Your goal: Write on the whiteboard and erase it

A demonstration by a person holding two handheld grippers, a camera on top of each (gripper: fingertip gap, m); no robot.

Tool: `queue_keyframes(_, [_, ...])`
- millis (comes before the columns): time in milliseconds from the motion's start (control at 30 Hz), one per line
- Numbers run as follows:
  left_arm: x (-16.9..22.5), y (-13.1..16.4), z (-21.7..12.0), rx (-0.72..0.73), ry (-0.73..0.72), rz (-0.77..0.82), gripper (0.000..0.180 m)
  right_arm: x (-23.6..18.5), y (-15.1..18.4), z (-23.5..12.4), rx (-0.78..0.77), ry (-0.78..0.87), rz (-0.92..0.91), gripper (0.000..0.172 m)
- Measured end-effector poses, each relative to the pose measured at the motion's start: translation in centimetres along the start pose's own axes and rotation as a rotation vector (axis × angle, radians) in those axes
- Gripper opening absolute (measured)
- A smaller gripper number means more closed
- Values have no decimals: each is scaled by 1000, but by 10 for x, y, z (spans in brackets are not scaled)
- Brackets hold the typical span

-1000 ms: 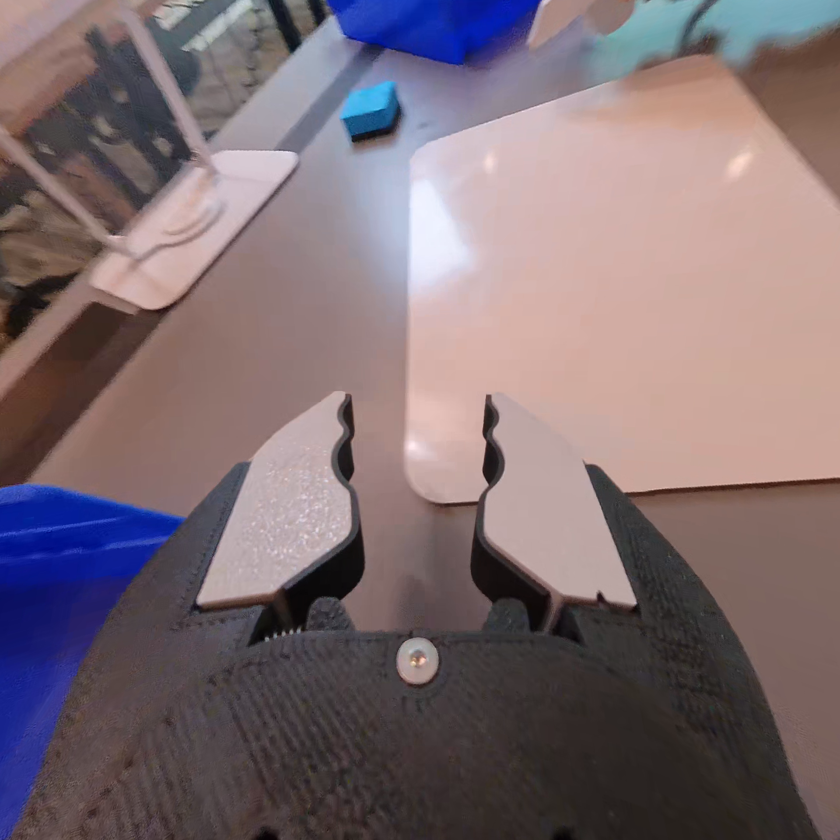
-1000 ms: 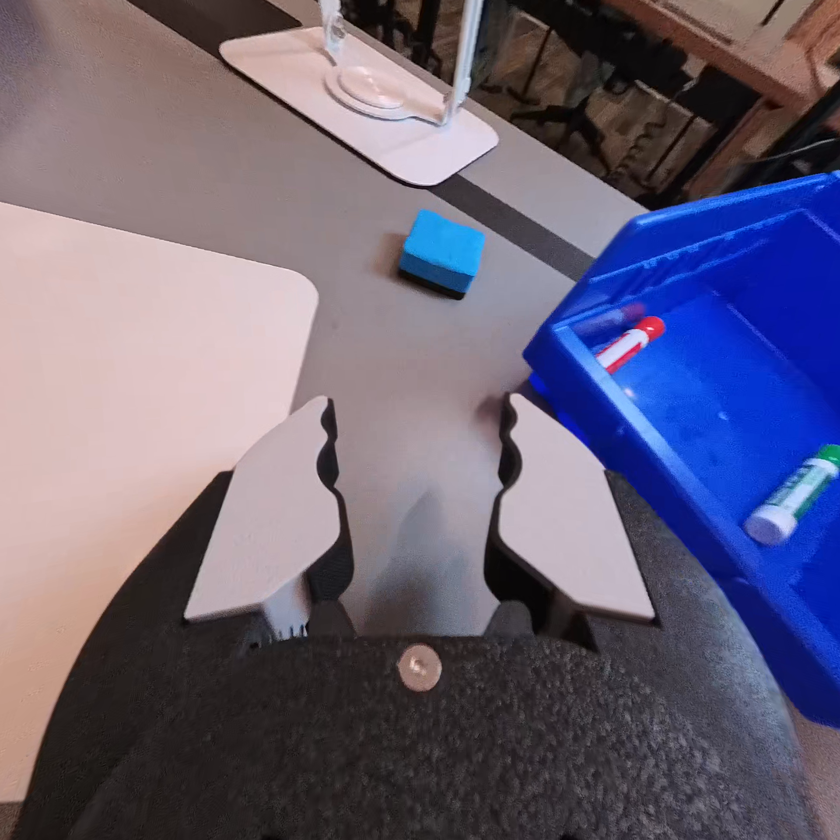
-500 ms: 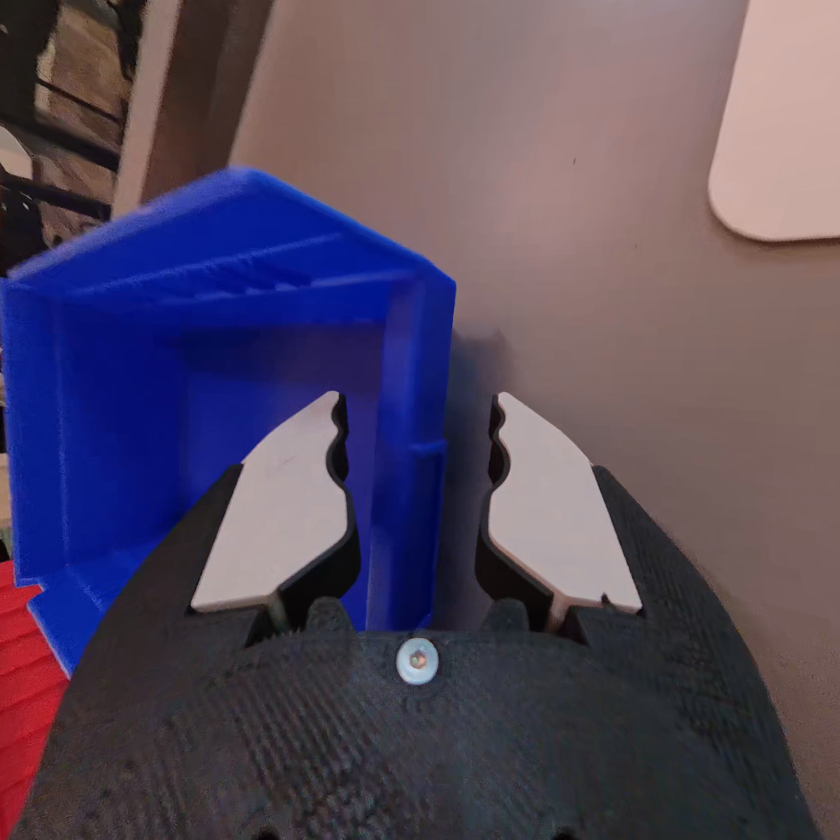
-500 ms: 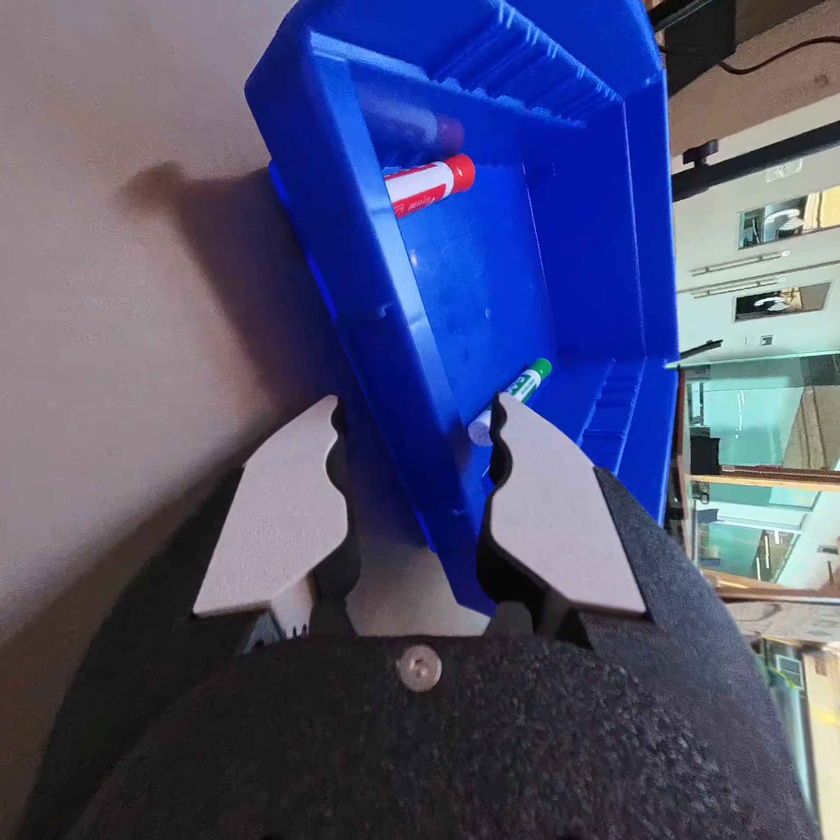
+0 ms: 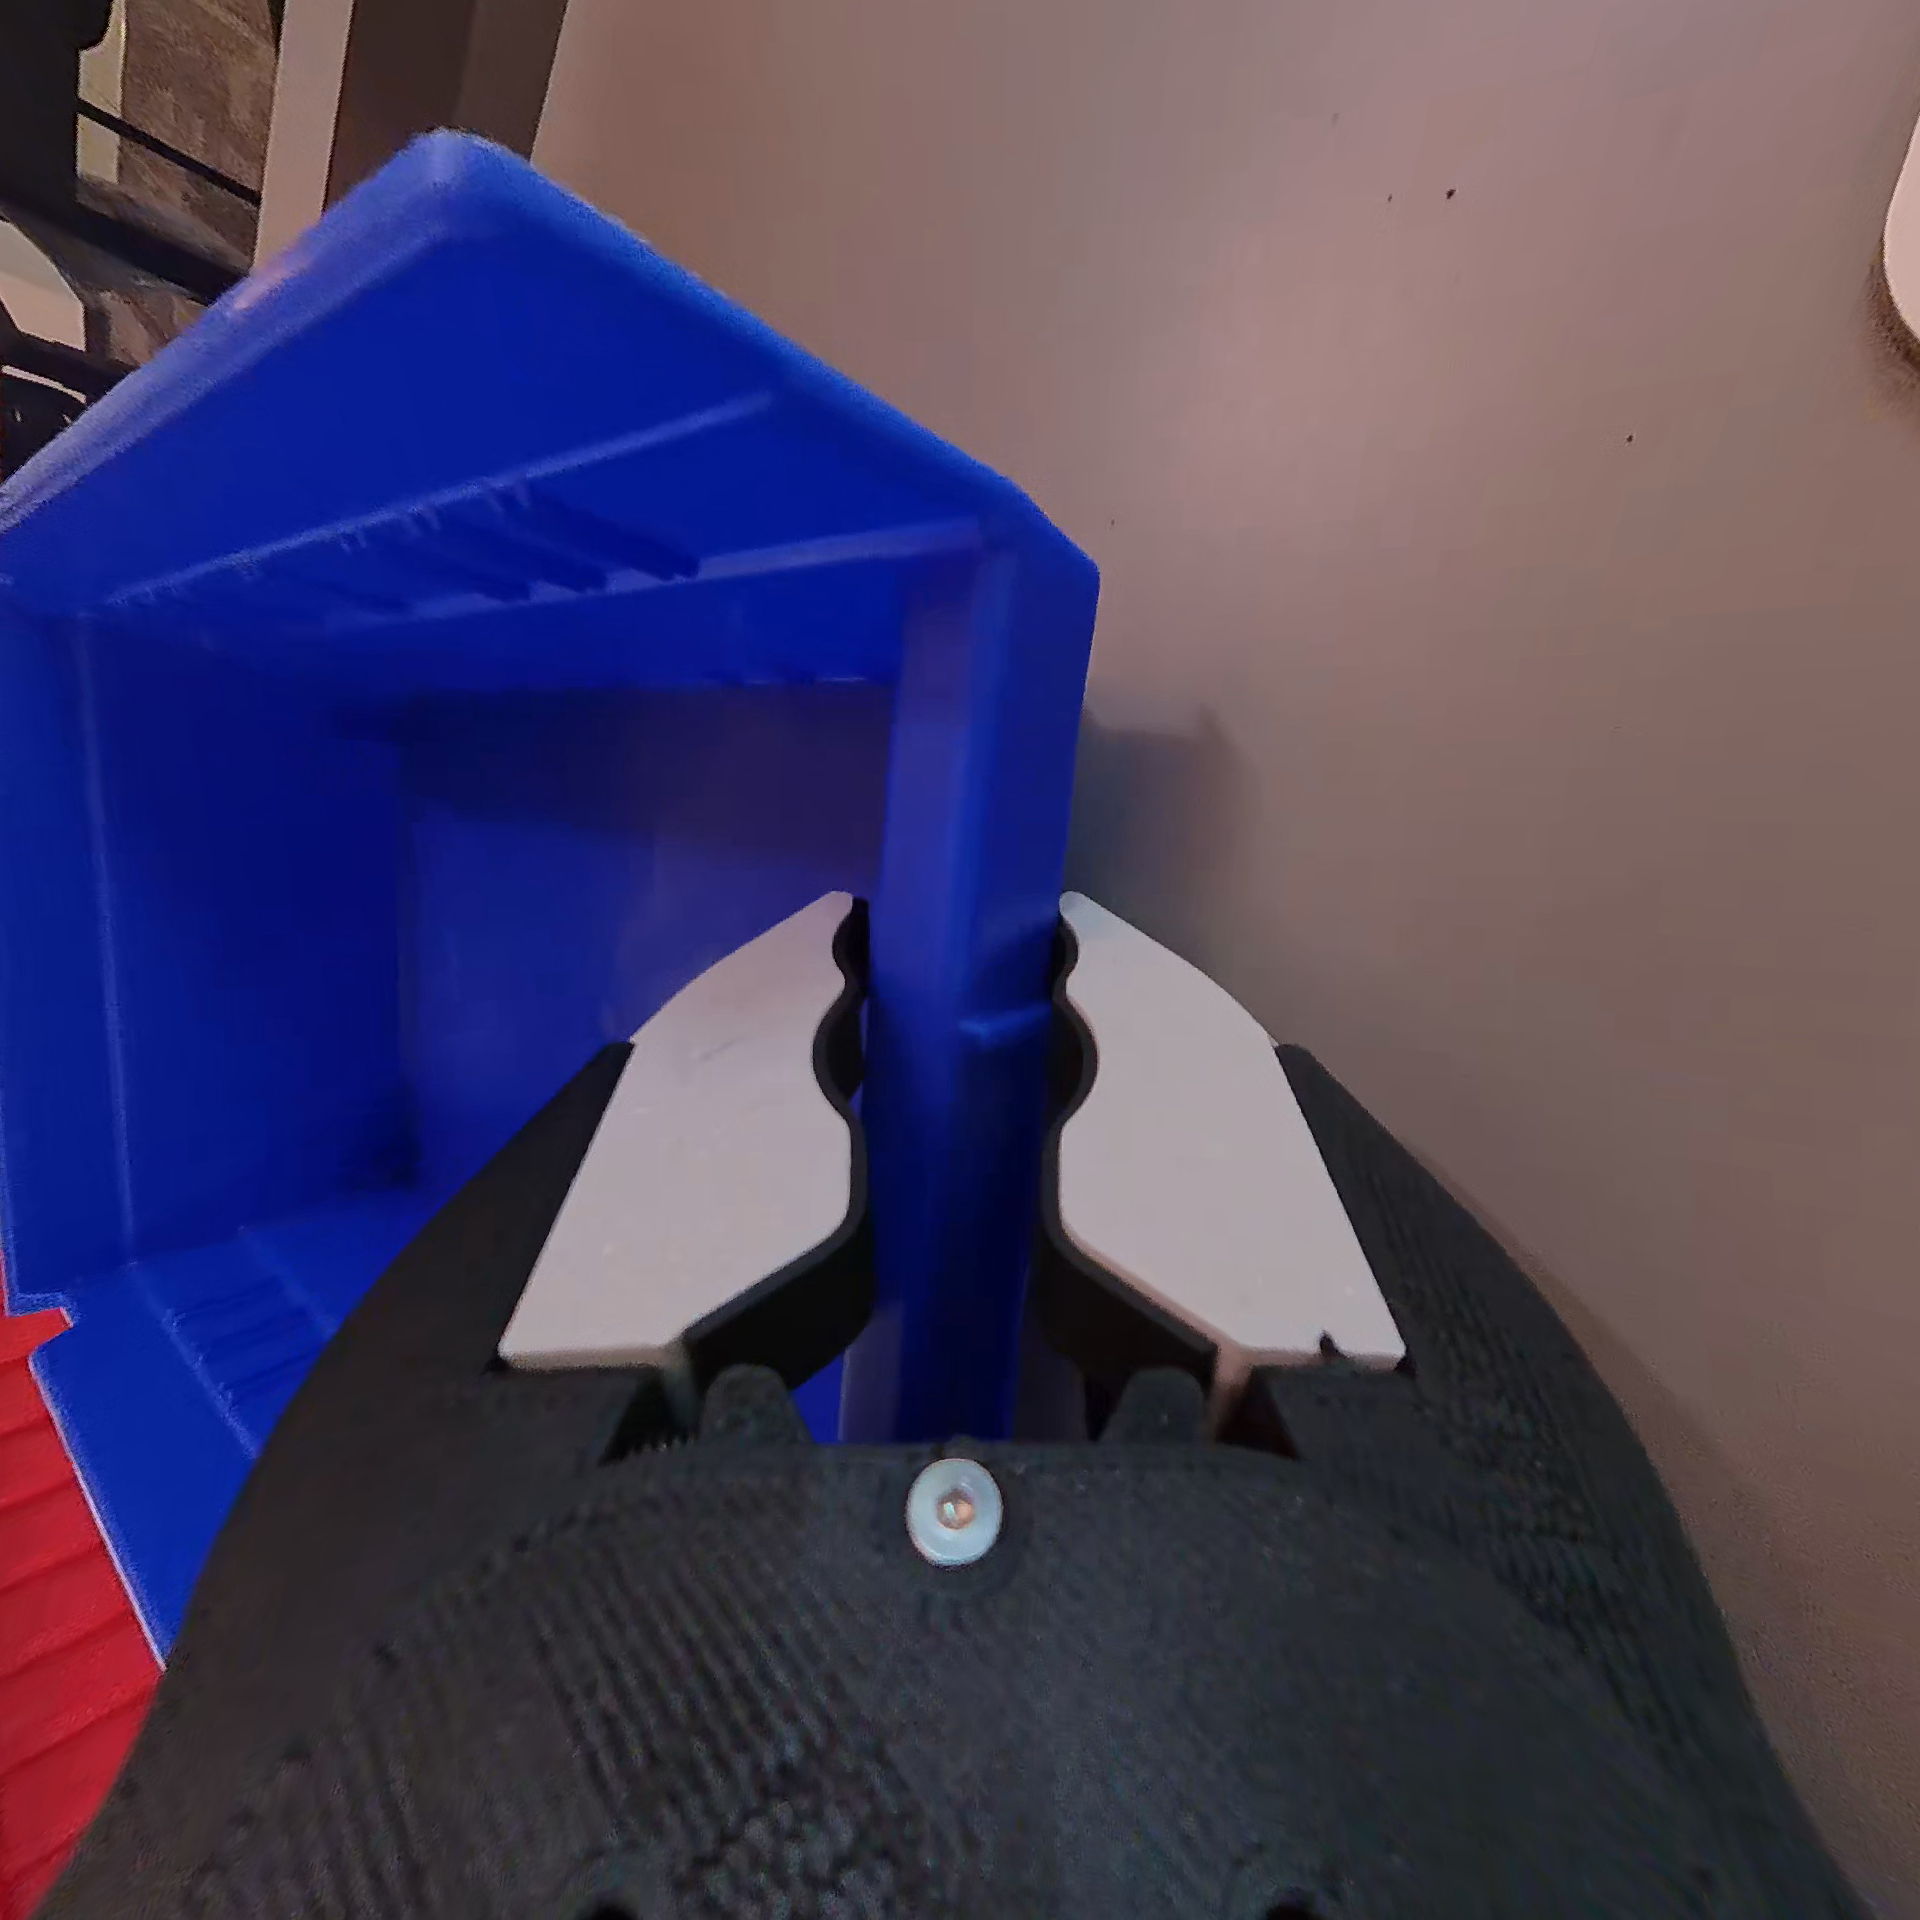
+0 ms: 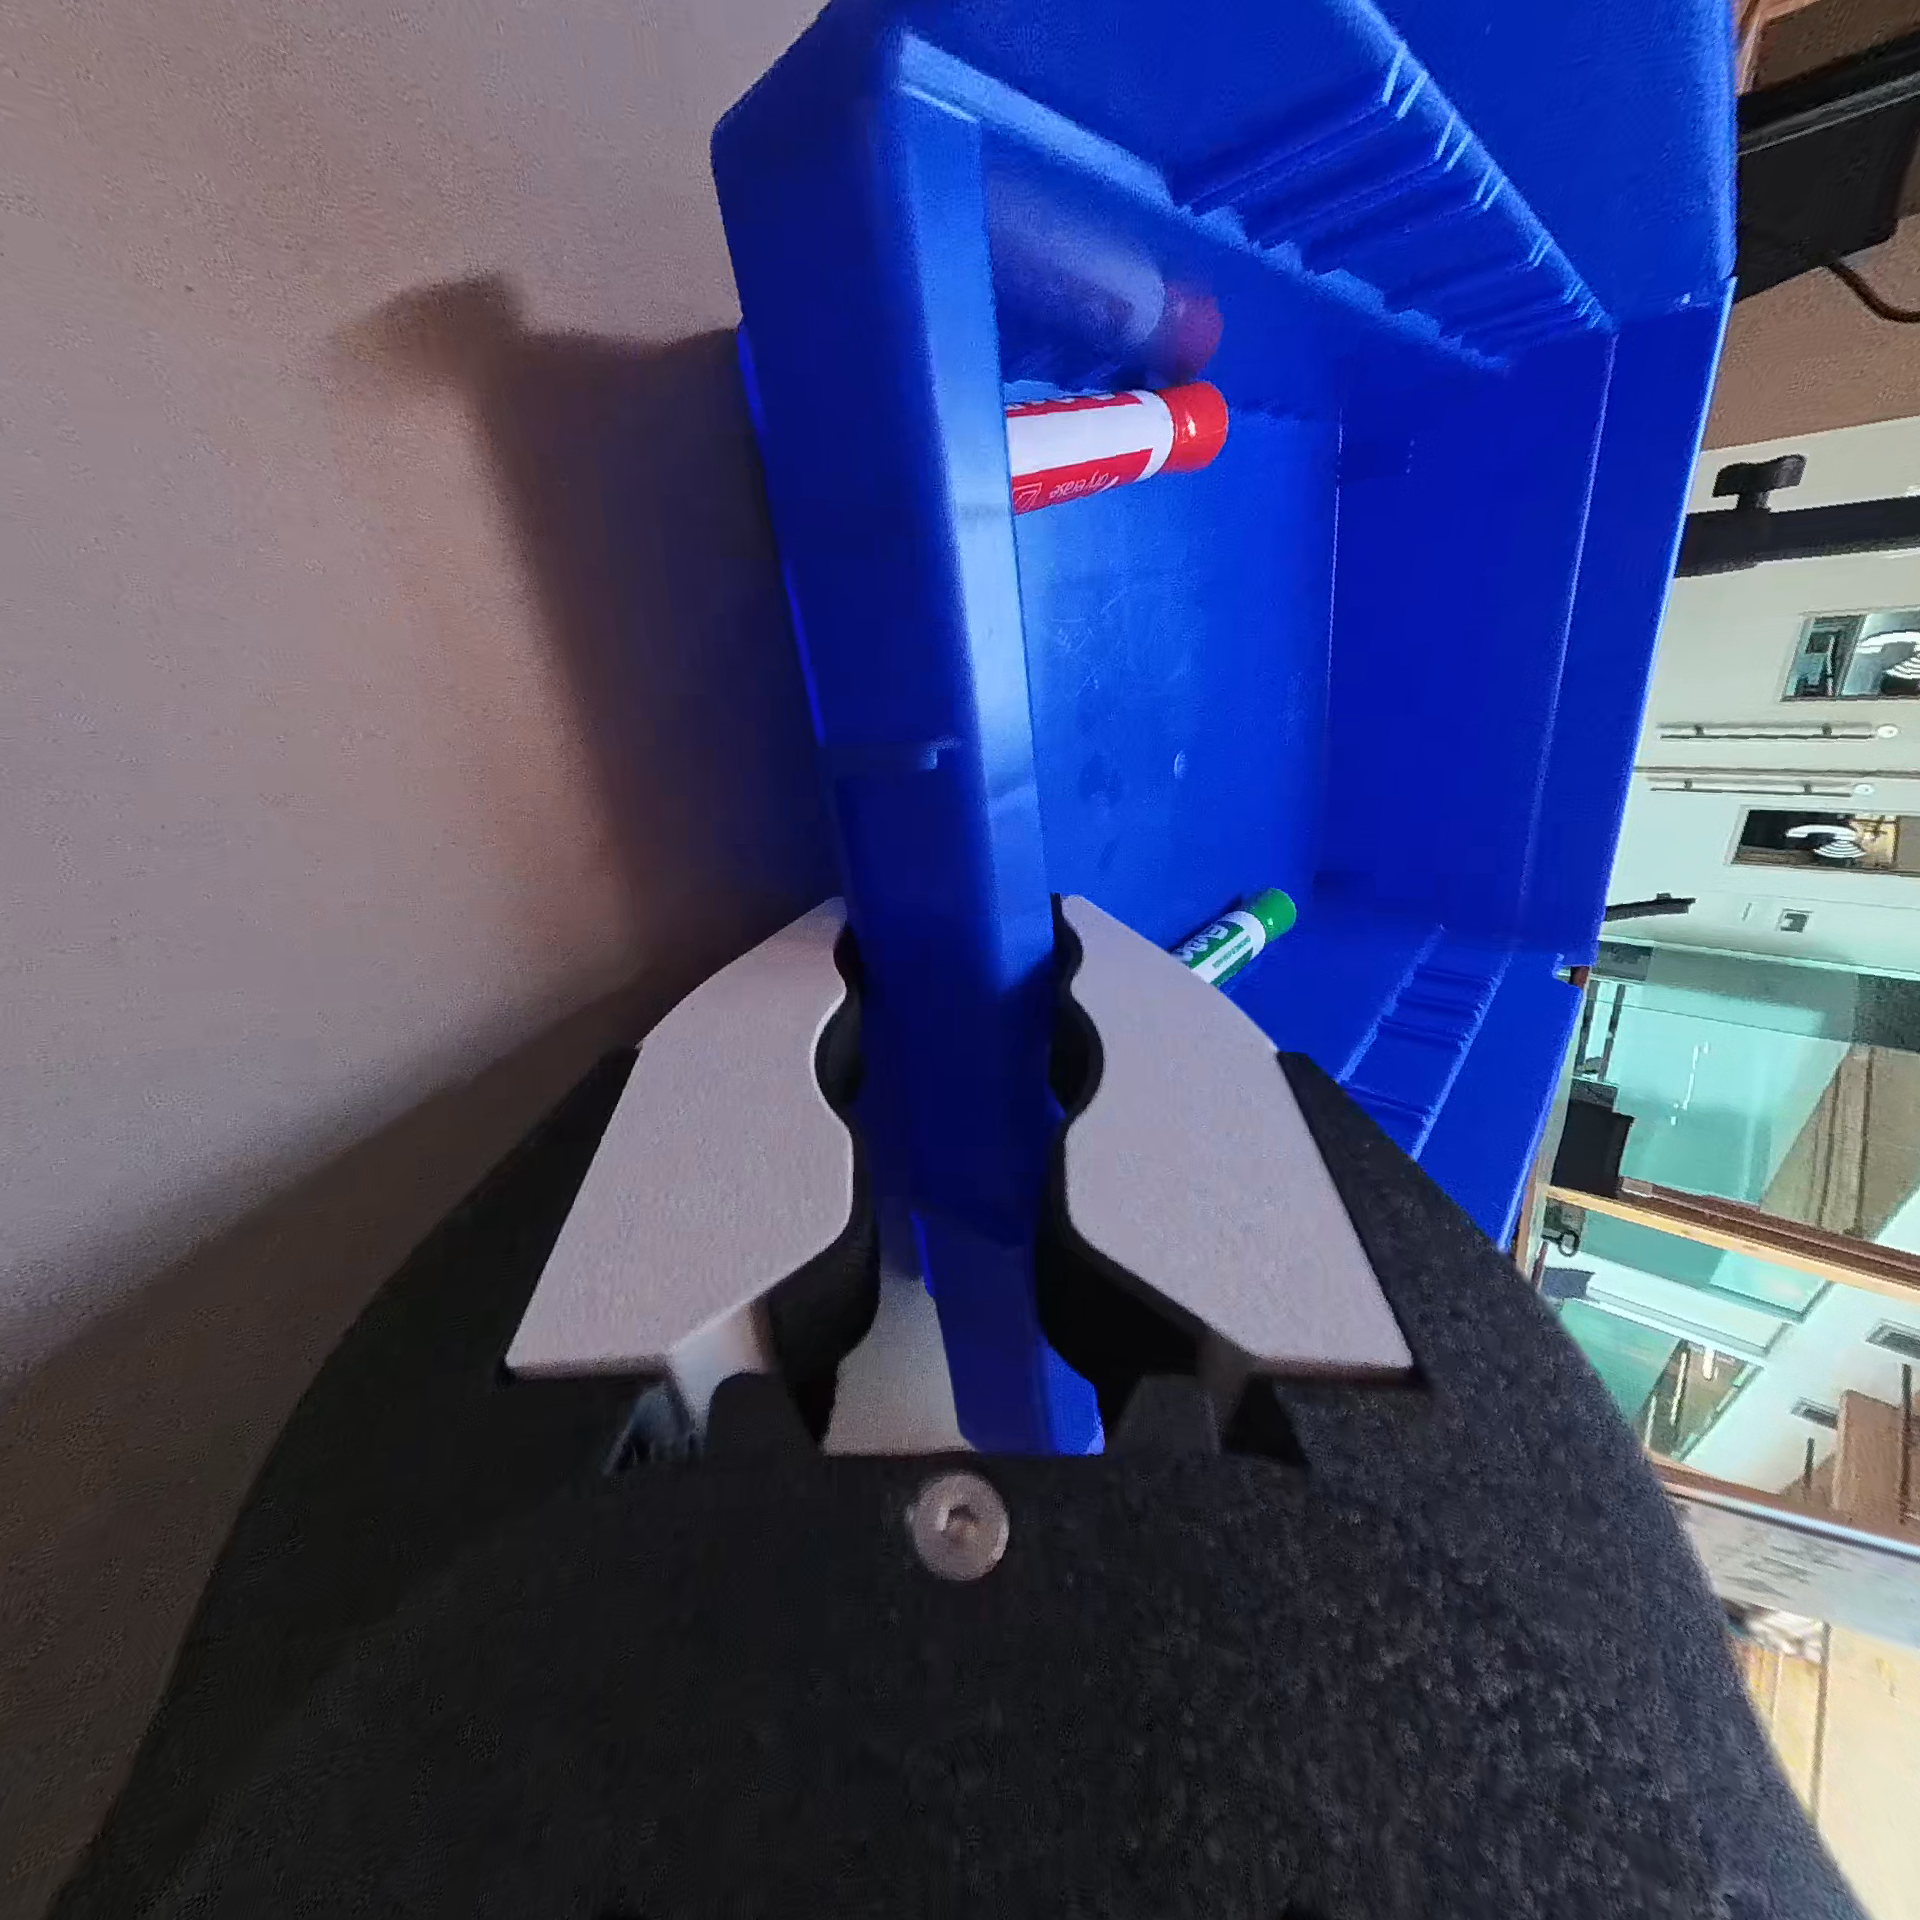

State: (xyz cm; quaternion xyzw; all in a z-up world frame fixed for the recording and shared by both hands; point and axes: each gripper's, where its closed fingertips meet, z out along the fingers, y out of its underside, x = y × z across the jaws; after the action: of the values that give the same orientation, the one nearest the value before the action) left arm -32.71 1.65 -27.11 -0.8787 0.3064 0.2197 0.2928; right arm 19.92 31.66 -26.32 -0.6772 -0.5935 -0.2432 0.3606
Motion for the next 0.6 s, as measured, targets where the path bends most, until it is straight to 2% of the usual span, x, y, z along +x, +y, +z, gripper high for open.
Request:
queue_keyframes(33, [0,0,0,2,3,-2,33,-2,-1,-2,2,1,-3,32])
queue_keyframes(233, [1,3,-3,-16,21,15,32,-8,-10,-11,1,28,0,32])
queue_keyframes(367, [1,3,-3,-16,17,38,32,3,-24,-24,36,114,30,31])
queue_keyframes(500, [1,3,-3,-15,9,49,32,15,-41,-49,106,215,-4,31])
queue_keyframes(600, [-1,1,-3,-7,-3,51,32,16,-64,-80,170,218,-11,31])
